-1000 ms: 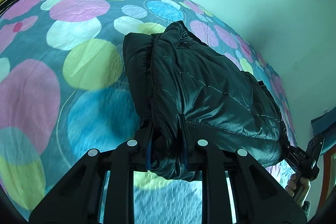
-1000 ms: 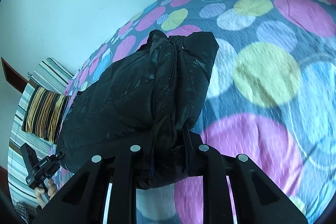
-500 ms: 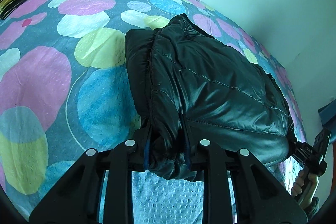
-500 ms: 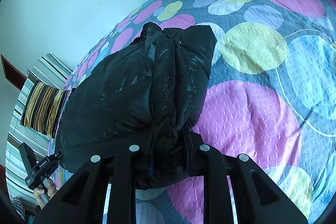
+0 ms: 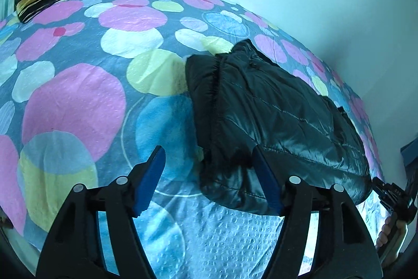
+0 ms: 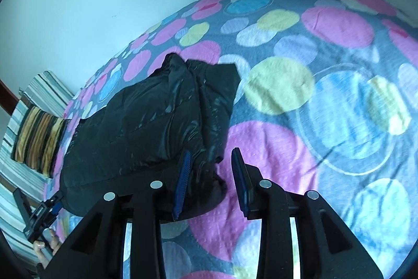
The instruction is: Fold large clothes
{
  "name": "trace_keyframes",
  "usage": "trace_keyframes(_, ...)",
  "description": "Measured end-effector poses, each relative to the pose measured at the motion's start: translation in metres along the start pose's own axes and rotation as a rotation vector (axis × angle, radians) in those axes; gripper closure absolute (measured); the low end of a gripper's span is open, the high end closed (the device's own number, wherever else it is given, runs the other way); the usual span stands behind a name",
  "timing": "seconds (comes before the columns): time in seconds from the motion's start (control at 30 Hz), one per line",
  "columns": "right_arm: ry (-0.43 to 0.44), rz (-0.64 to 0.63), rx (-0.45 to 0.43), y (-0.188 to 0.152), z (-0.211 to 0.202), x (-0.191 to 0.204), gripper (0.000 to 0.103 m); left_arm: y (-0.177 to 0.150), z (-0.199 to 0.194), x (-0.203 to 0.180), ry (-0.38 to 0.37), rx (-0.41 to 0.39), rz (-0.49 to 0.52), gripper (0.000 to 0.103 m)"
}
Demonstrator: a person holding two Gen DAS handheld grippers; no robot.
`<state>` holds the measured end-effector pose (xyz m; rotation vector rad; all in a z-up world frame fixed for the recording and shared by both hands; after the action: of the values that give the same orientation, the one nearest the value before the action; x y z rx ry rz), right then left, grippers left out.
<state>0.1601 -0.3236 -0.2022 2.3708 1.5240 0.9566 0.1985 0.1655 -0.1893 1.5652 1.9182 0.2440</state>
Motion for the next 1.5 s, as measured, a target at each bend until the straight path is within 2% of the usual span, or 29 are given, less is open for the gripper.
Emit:
trace_keyframes(0.1, -0.053, -0.017, -0.071, 0.010, -0.017, 0.008, 0.070, 0.006, -0.002, 0.009, -0.007, -0.001, -0.024, 0.030)
trace_keyframes(0.2, -0.021, -0.064, -0.092, 0.016, -0.021, 0.037, 0.071, 0.011, 0.004, 0.011, -0.031, 0.014, -0.043, 0.025)
trace_keyframes(0.43, 0.112, -0.260, 0.038, 0.009, 0.033, 0.146, 0.071, 0.025, 0.027, 0.009, -0.045, 0.052, -0.035, 0.022)
trace_keyframes(0.6, 0.176, -0.322, 0.112, 0.006, 0.072, 0.198, 0.071, 0.036, 0.041, 0.007, -0.060, 0.071, -0.022, 0.020)
trace_keyframes(0.7, 0.162, -0.350, 0.164, 0.001, 0.097, 0.211, 0.072, 0.042, 0.047, 0.007, -0.073, 0.085, -0.017, 0.019)
trace_keyframes(0.83, 0.103, -0.337, 0.232, -0.007, 0.125, 0.204, 0.074, 0.051, 0.057, 0.004, -0.092, 0.101, 0.001, 0.019)
trace_keyframes(1.17, 0.071, -0.361, 0.240, -0.018, 0.137, 0.203, 0.074, 0.060, 0.084, -0.013, -0.188, 0.203, 0.035, 0.019)
trace_keyframes(1.23, 0.065, -0.366, 0.236, -0.019, 0.137, 0.203, 0.074, 0.060, 0.089, -0.016, -0.190, 0.225, 0.049, 0.024)
trace_keyframes(1.33, 0.055, -0.377, 0.226, -0.020, 0.138, 0.204, 0.074, 0.062, 0.091, -0.024, -0.193, 0.241, 0.076, 0.043)
trace_keyframes(1.47, 0.050, -0.379, 0.221, -0.021, 0.139, 0.204, 0.074, 0.068, 0.076, -0.040, -0.192, 0.211, 0.124, 0.073)
trace_keyframes(1.5, 0.050, -0.379, 0.222, -0.020, 0.139, 0.204, 0.074, 0.070, 0.071, -0.043, -0.196, 0.202, 0.127, 0.076)
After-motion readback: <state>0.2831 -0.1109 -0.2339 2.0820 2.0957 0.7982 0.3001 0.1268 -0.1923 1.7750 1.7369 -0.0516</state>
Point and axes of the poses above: each gripper's, at about its wrist camera, not at the fingertips, and z roughly the way its jaws point, x to its left, y to its top, the point moved 5 cm from there along z, roughly the way its jaws point, and after that the axes turned 4 degrees about x, right-handed, at the moved point
